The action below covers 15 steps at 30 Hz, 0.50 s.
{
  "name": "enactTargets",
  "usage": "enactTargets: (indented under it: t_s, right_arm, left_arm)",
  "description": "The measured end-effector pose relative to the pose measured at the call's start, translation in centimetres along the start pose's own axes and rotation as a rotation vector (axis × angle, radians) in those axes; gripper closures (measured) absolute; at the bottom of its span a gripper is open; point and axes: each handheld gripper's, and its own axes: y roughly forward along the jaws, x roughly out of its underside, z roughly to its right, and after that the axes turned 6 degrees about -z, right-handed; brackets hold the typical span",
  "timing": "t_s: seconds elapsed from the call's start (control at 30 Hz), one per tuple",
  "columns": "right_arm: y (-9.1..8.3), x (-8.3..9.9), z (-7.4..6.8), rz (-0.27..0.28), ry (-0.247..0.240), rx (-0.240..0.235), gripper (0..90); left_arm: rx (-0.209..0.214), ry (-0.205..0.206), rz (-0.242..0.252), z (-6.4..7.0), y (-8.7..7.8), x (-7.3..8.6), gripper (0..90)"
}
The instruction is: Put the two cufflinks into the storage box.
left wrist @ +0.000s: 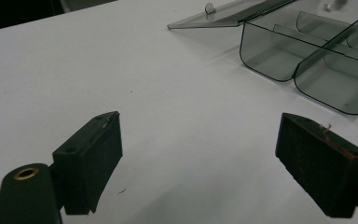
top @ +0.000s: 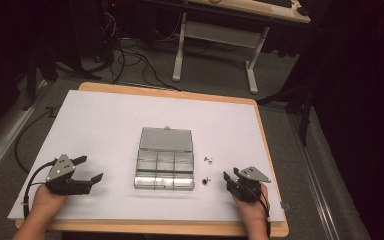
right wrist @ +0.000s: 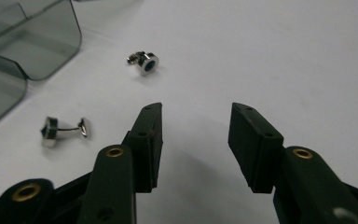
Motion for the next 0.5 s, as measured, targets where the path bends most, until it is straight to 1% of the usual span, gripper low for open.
enactTargets:
  t_s: [0.07,0.13,0.17,0.2,0.23,0.27,0.3,0.33,0.5]
  right_arm:
    - [0.08,-0.09,0.09,-0.028,0.007,-0.002,55.2]
    - [0.04,-0.29,0.21,-0.05,0.023,-0.017,53.5]
    - [-0.03,-0.44,0.3,-0.083,0.037,-0.036,52.9]
    - [-0.05,-0.49,0.31,-0.095,0.041,-0.042,52.8]
    - [-0.05,-0.49,0.31,-0.095,0.041,-0.042,52.8]
    - [-0.14,-0.53,0.29,-0.114,0.039,-0.047,52.7]
    - [-0.33,-0.52,0.28,-0.134,0.03,-0.04,52.5]
    - [-0.4,-0.52,0.27,-0.137,0.04,-0.044,52.5]
    - [-0.81,-0.61,0.44,-0.148,0.048,-0.055,52.2]
  left_arm:
    - [0.0,0.001,0.0,0.0,-0.01,0.0,15.0]
    - [0.002,0.0,0.0,-0.02,0.0,0.0,15.0]
    - [0.003,0.0,-0.001,-0.03,0.0,0.0,15.0]
    - [0.002,-0.001,0.0,-0.02,0.02,0.0,15.0]
    - [0.002,-0.001,0.0,-0.02,0.02,0.0,15.0]
    - [0.003,0.002,-0.001,0.0,0.03,-0.01,15.0]
    - [0.003,0.004,-0.001,0.0,0.03,-0.01,15.0]
    - [0.004,0.005,-0.001,0.0,0.02,-0.01,14.9]
    - [0.003,0.003,-0.002,-0.01,0.05,-0.02,15.0]
